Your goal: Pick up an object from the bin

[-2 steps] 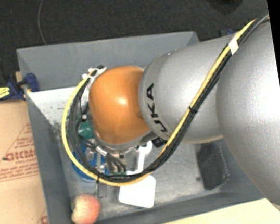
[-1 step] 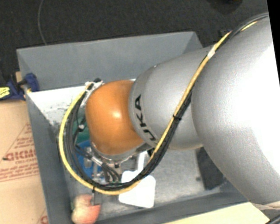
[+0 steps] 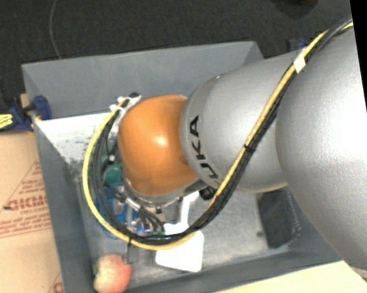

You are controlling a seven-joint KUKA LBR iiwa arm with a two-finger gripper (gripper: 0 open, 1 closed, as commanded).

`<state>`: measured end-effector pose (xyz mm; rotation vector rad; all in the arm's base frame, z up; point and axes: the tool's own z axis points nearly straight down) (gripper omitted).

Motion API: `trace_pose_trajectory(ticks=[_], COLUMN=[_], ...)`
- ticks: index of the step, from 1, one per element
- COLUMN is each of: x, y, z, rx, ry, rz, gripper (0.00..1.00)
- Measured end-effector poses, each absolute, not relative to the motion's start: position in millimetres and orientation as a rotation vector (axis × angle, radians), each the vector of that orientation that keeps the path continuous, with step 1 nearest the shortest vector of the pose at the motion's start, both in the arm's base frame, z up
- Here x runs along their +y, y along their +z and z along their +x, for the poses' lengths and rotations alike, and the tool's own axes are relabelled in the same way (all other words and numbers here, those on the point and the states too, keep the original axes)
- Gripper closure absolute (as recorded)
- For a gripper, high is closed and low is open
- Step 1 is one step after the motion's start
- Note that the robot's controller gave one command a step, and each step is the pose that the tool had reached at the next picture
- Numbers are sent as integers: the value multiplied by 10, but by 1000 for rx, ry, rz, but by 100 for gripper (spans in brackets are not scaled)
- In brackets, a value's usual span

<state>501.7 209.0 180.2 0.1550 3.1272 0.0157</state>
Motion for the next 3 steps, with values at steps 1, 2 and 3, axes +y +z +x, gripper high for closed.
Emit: trace_pose_trajectory(ticks=[1,2,3], x=[2154,2063,2231], y=[1708,1893,1730], z=[5090,5040,5079], rx=[3129,3120,3123], ry=[15,22,22], rz=[169,188,191], gripper=[0,0,0])
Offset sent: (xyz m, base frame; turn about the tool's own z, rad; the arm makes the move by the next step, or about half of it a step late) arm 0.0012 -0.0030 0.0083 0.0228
